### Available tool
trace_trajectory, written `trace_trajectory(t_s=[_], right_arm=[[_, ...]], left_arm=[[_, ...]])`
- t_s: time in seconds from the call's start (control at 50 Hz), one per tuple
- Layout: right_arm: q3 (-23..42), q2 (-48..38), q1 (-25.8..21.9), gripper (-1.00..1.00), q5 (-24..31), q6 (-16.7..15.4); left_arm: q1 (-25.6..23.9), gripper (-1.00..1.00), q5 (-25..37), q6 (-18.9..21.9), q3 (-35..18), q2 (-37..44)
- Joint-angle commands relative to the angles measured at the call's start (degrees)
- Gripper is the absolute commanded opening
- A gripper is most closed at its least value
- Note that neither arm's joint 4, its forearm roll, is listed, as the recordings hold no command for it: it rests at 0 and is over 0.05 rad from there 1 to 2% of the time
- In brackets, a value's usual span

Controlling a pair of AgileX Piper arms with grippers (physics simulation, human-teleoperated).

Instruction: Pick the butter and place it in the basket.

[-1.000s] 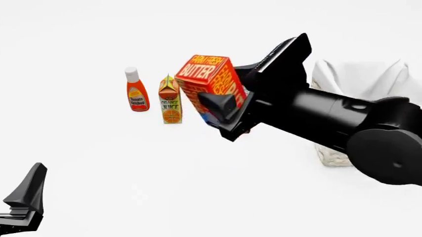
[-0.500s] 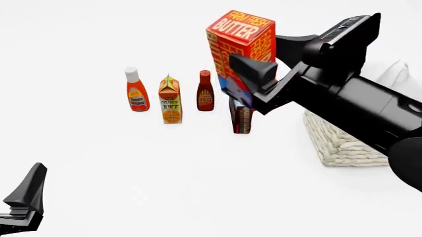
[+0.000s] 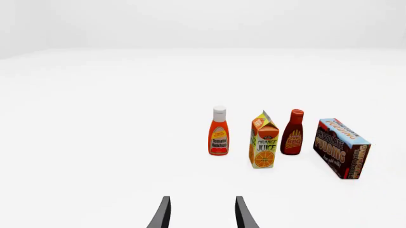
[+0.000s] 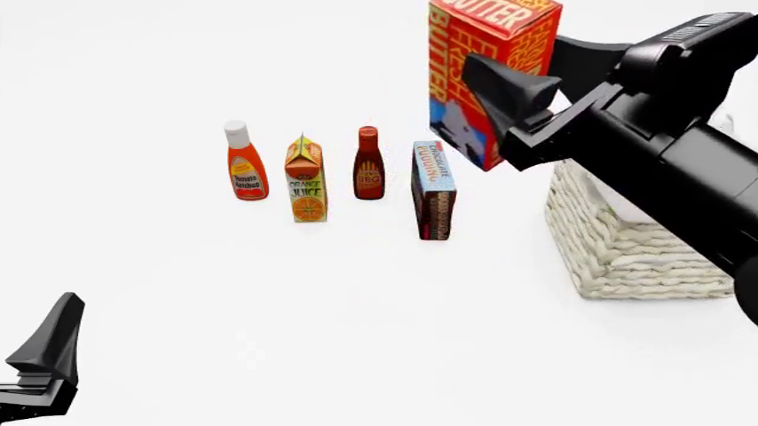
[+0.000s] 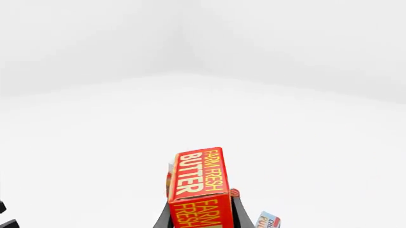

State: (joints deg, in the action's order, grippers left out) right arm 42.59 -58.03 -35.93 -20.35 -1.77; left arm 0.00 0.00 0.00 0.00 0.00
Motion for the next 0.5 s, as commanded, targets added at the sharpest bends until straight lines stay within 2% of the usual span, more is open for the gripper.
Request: trace_trajectory(t_s=[0.02, 0.5], right_arm=[[0.9, 1.7, 2.8, -1.0, -0.9, 2.1], [-1.6, 4.2, 10.4, -1.0, -2.2, 5.8]], left_arm=[[0.0, 1.0, 0.0, 0.0, 0.0, 0.0], [0.0, 1.0, 0.0, 0.0, 0.0, 0.0]])
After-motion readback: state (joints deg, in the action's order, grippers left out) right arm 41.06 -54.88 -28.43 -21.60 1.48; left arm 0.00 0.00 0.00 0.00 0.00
